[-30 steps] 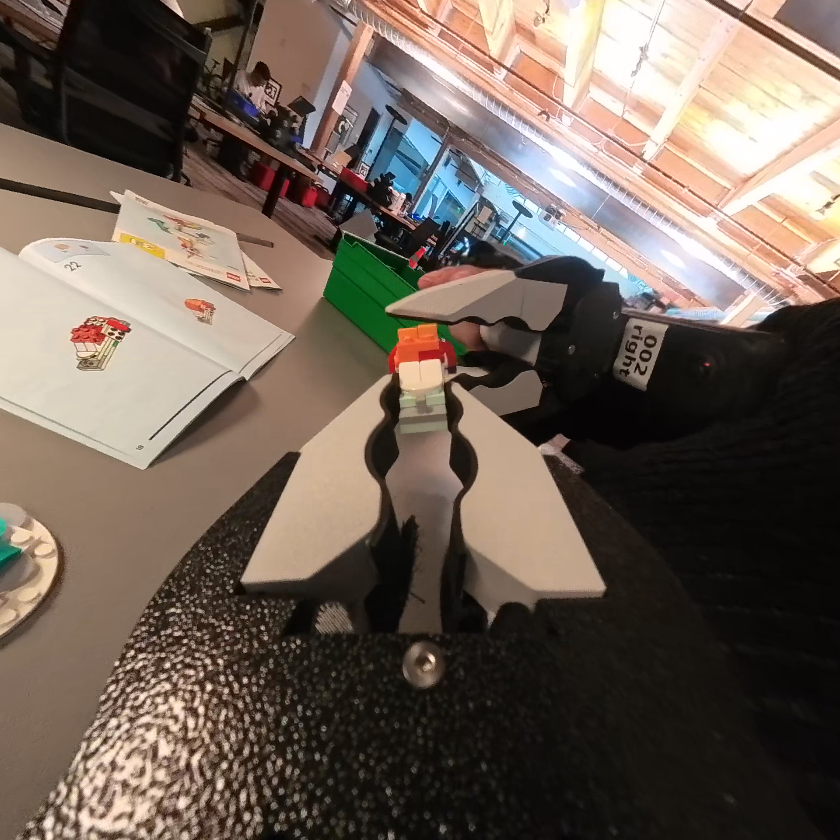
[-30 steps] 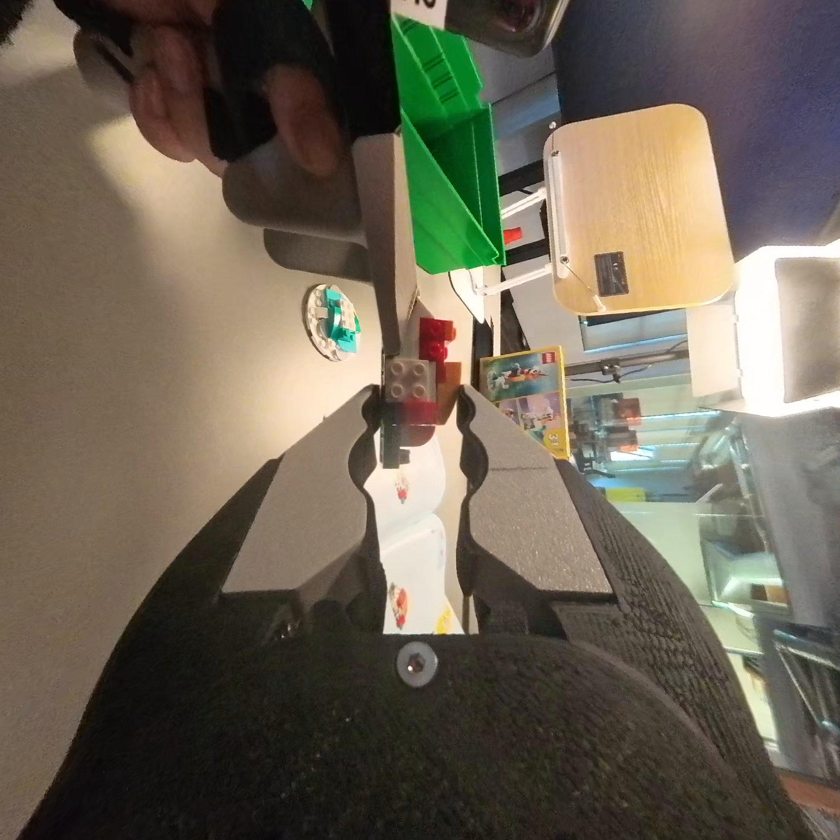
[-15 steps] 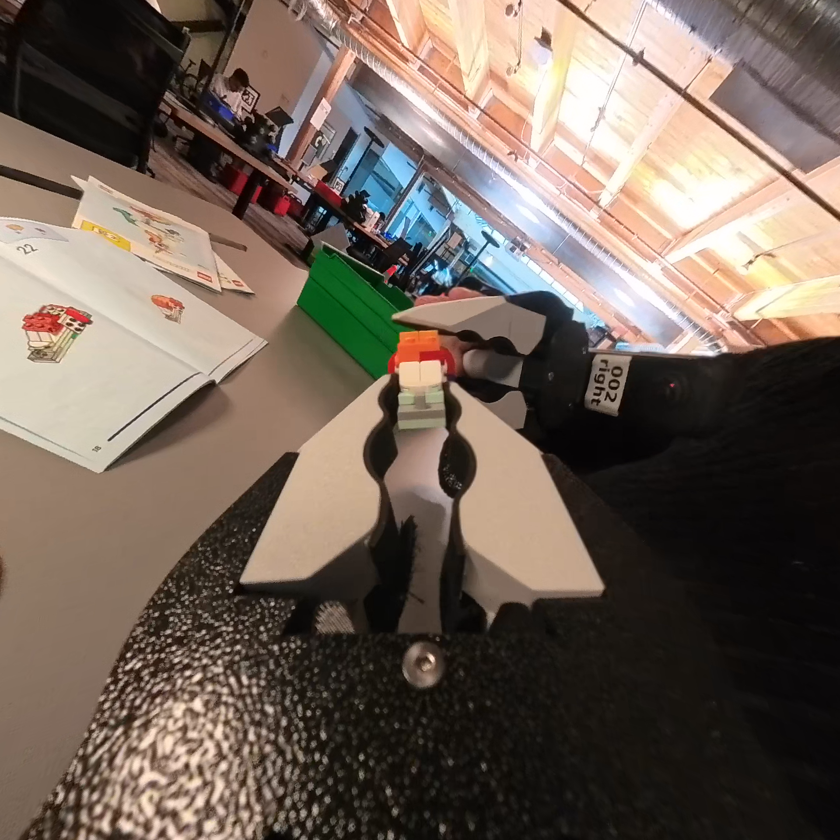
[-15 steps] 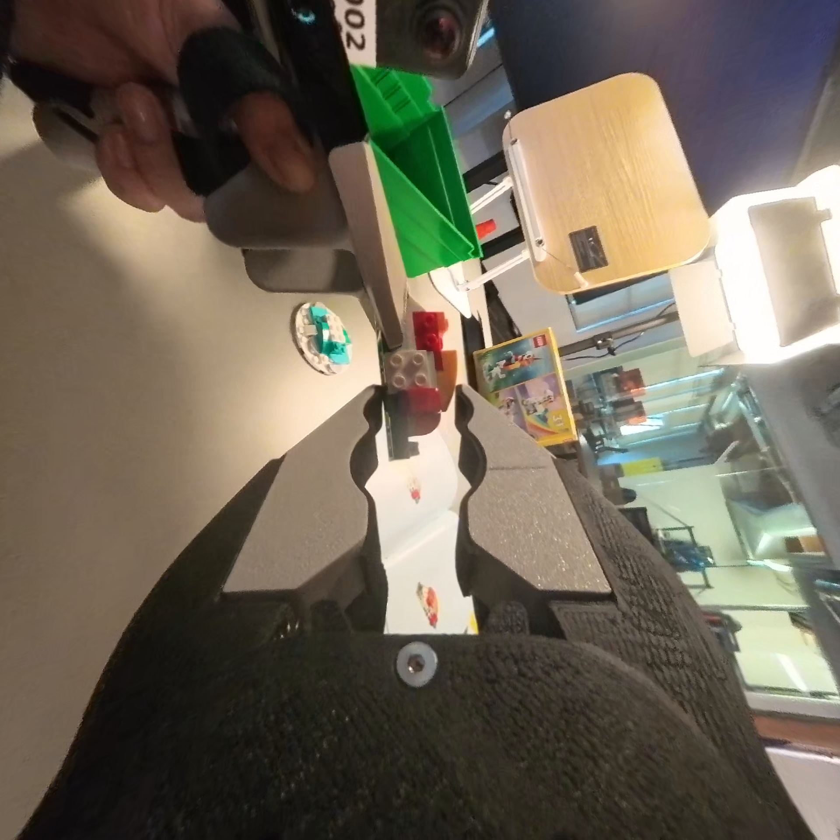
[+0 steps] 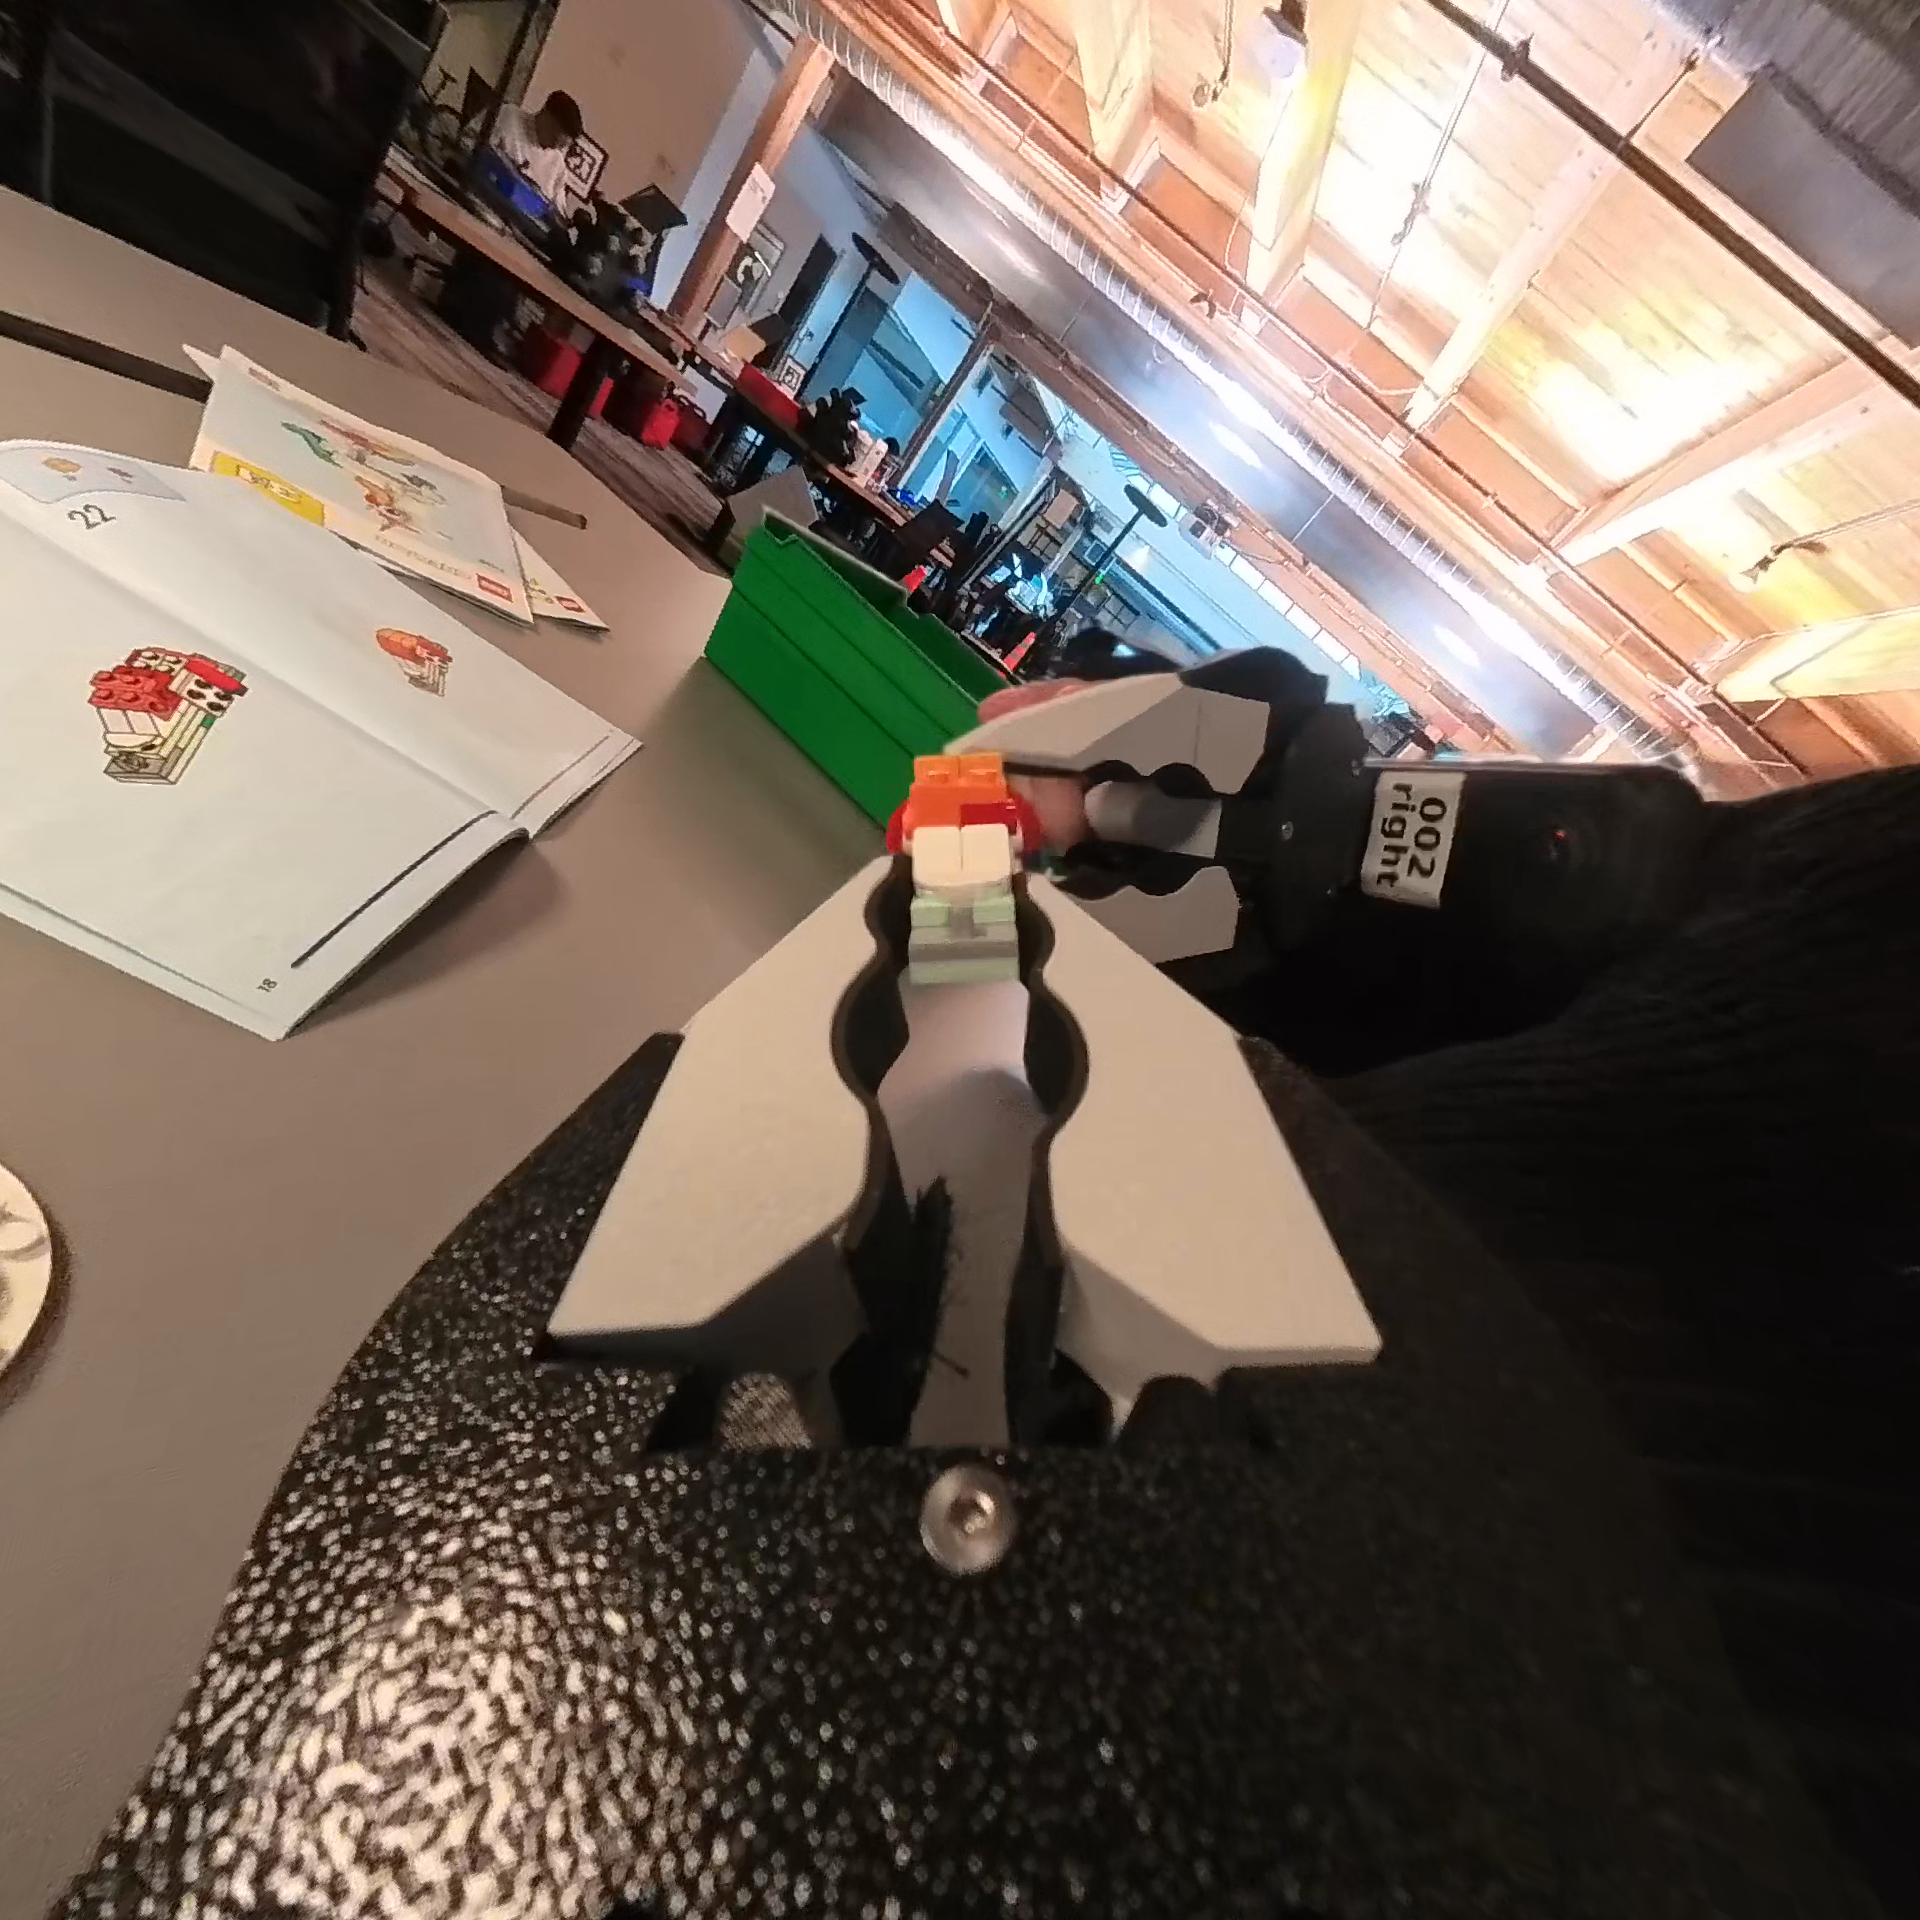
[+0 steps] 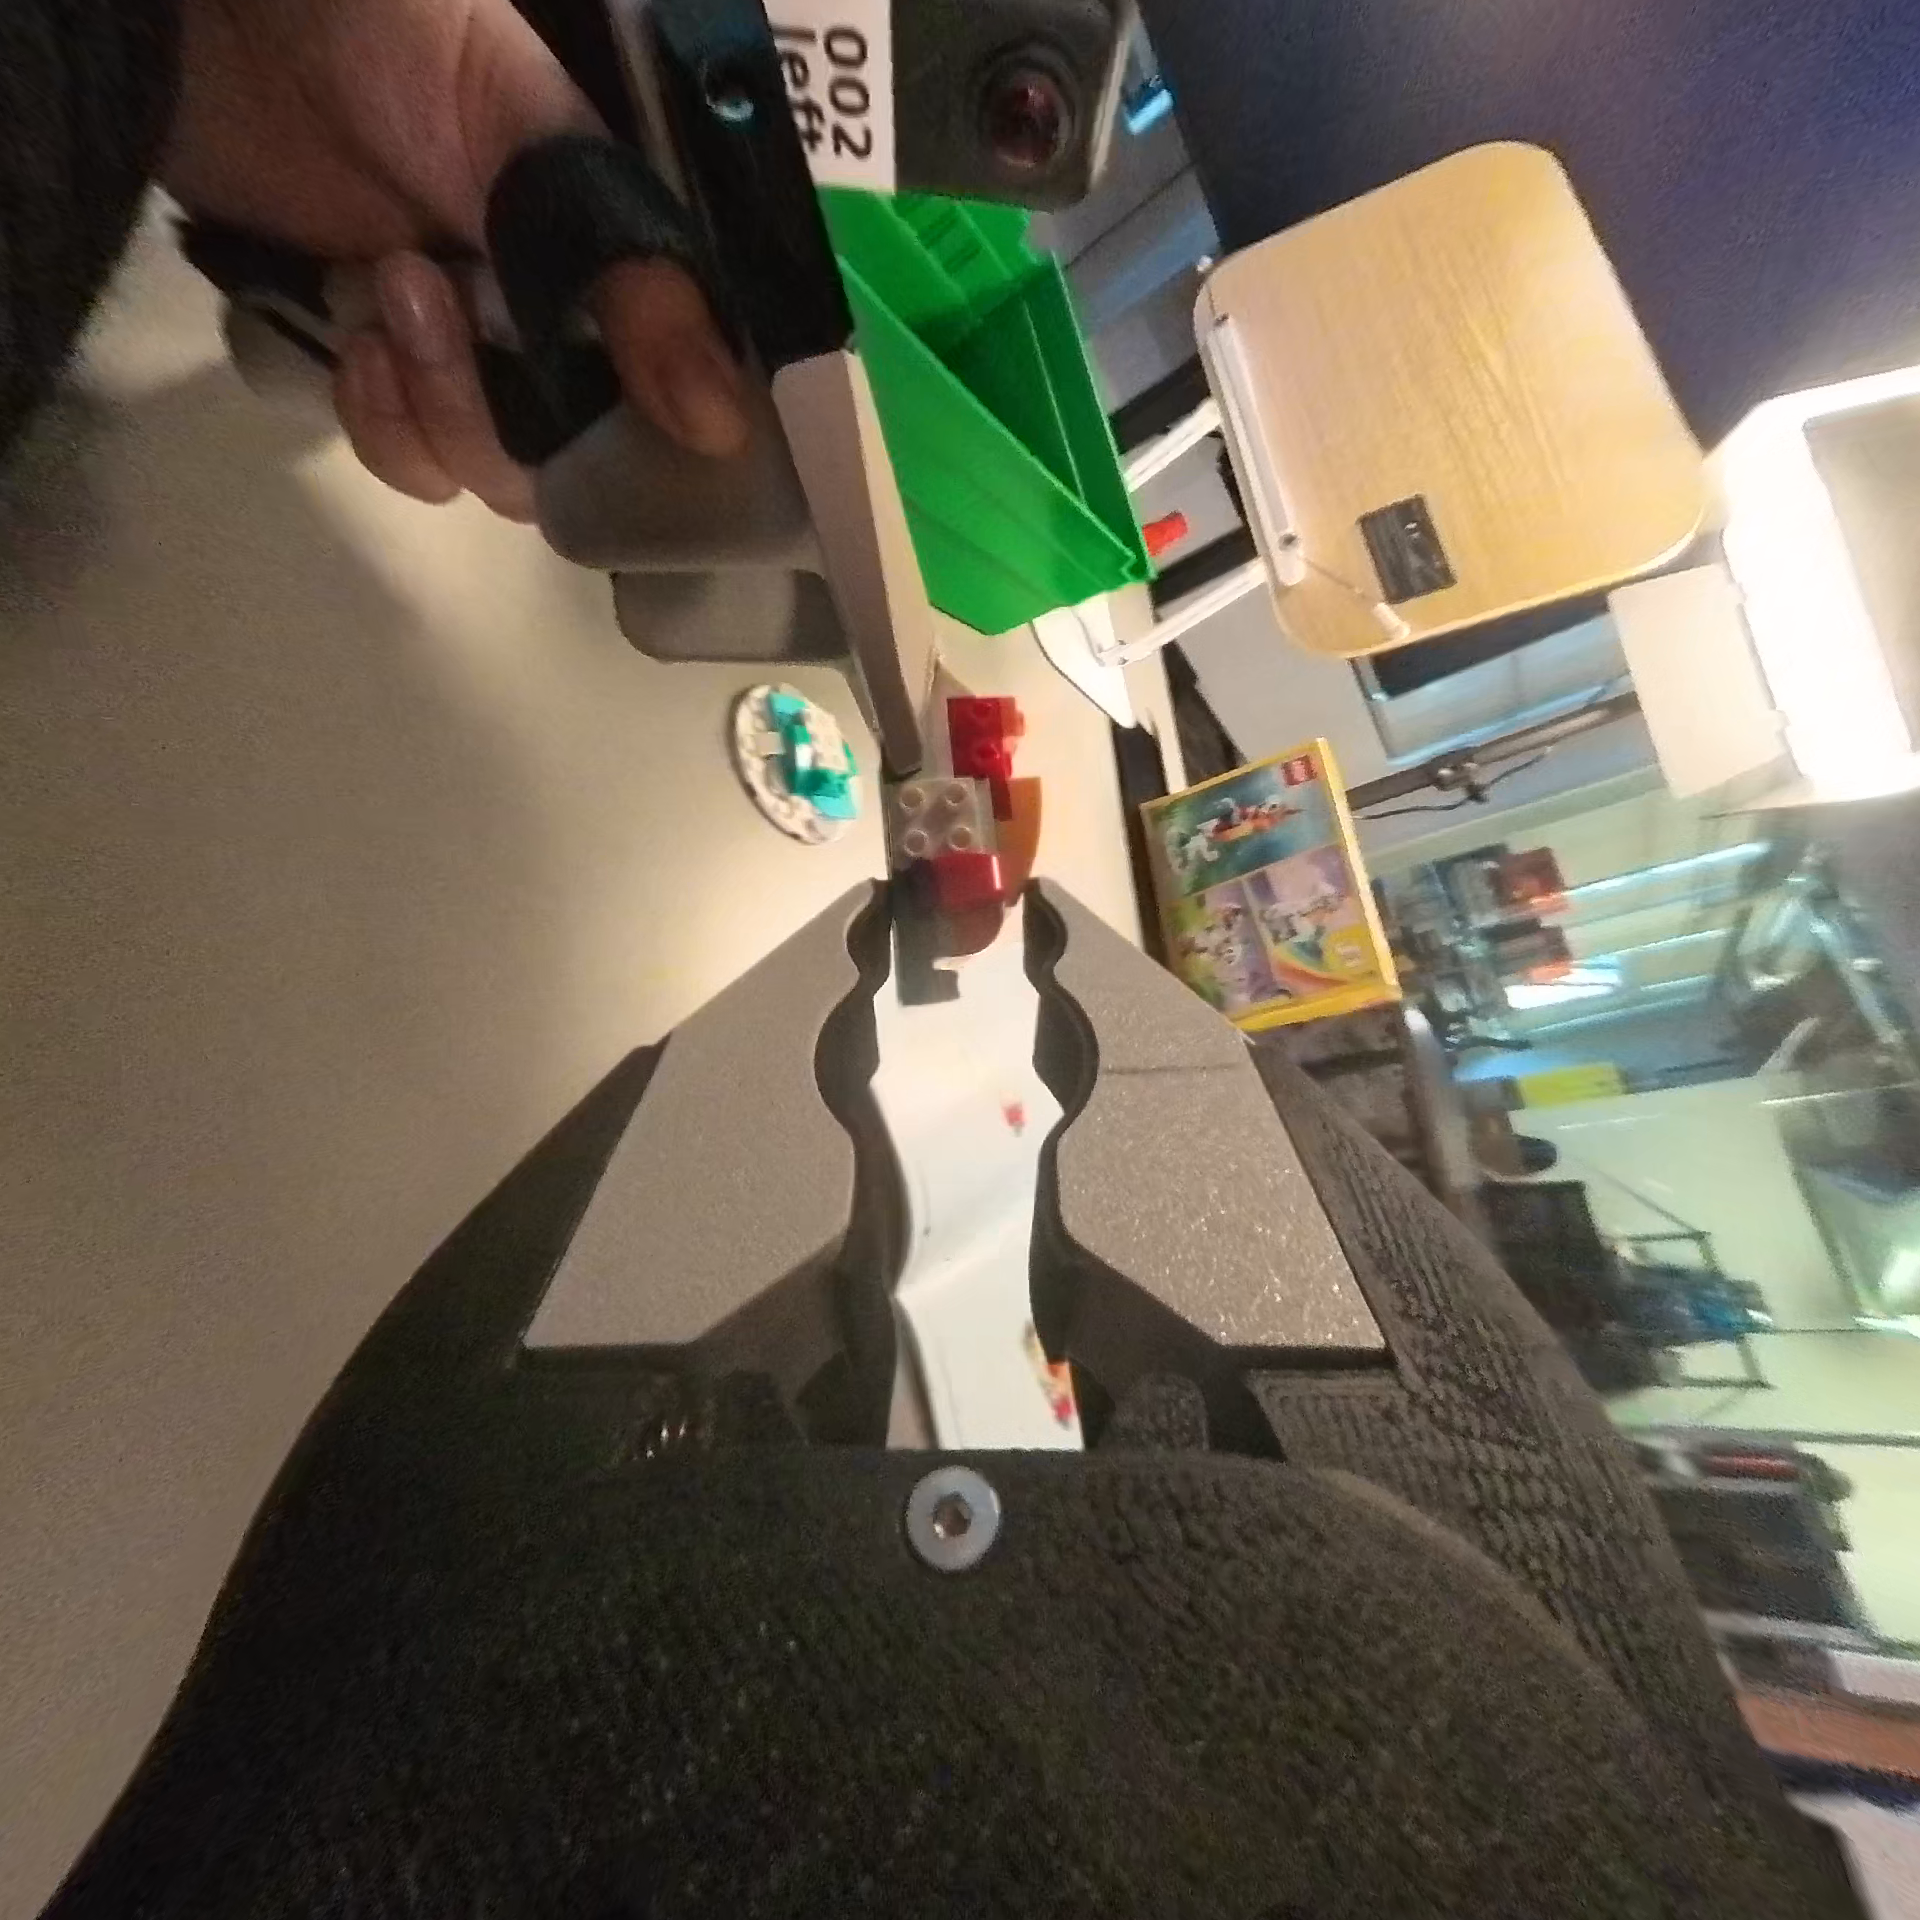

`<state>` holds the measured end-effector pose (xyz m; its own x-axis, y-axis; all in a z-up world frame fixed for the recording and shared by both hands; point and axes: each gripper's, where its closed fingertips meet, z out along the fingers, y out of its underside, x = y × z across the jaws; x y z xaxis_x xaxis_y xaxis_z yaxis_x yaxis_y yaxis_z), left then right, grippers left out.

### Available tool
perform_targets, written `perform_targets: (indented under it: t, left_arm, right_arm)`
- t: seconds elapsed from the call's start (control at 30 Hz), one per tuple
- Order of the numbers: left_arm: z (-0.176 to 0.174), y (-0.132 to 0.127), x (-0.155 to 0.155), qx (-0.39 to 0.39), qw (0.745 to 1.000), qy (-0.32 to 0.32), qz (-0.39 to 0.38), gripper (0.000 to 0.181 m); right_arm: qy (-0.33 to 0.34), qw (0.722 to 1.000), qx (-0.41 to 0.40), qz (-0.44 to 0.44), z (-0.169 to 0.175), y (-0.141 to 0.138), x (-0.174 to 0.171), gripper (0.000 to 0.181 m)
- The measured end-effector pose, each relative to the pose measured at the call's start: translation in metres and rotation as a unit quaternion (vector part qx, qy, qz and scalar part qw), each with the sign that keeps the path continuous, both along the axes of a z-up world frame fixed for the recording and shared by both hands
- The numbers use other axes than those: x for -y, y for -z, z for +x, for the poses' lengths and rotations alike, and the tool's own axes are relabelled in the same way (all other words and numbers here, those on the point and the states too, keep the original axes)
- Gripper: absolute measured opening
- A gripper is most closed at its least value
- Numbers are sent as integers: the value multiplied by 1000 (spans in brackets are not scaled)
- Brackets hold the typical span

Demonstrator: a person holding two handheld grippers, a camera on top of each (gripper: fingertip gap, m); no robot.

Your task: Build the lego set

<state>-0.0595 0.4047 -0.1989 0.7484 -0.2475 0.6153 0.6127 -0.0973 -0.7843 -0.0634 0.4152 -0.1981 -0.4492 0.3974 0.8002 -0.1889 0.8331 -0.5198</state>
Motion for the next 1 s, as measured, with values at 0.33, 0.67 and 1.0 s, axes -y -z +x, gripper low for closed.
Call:
perform_targets:
  t: [0.33,0.67,1.0]
  left_arm:
    - [38,-1,-13,-127,985,107,43,15]
    - [47,18,-28,-180,976,120,-3,15]
    - [40,37,-34,-189,977,92,-46,30]
  right_arm:
    - [-60,886,330,-319,38,19,-8,49]
    - [-120,822,399,-388,56,17,-17,44]
    - [-81,855,387,-337,47,47,-28,33]
